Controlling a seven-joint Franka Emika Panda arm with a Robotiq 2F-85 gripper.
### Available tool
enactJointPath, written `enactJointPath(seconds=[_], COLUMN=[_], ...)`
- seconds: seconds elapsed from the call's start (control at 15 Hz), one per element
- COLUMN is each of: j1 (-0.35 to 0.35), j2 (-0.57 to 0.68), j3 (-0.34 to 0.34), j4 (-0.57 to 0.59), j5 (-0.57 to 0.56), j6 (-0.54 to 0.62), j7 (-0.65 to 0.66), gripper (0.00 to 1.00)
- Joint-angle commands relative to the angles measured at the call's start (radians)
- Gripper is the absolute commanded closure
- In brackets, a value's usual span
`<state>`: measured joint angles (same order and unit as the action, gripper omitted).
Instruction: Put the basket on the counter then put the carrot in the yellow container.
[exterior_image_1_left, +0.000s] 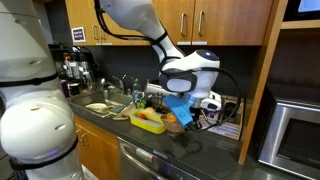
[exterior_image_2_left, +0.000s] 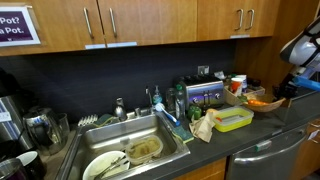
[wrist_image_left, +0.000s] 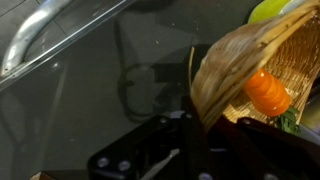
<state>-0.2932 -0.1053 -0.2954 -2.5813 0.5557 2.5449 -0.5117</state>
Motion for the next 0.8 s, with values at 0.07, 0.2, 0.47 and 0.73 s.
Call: enactJointPath(seconds=[0.07,0.2,0.47,0.73], j1=[0.013,0.008,0.009,0.01], j2=[0.006,0.015,0.056,0.12], j3=[-0.04,-0.054,-0.077,-0.066], j4=[-0.008,-0.003,0.021,0.055], j5=[0.035,0.051,0.129,0.233], j6=[0.022,0.02,0.01,-0.008], j7=[-0.047,-0.072,-0.163,-0.265], gripper=[0.99,0.99,0.99,0.99])
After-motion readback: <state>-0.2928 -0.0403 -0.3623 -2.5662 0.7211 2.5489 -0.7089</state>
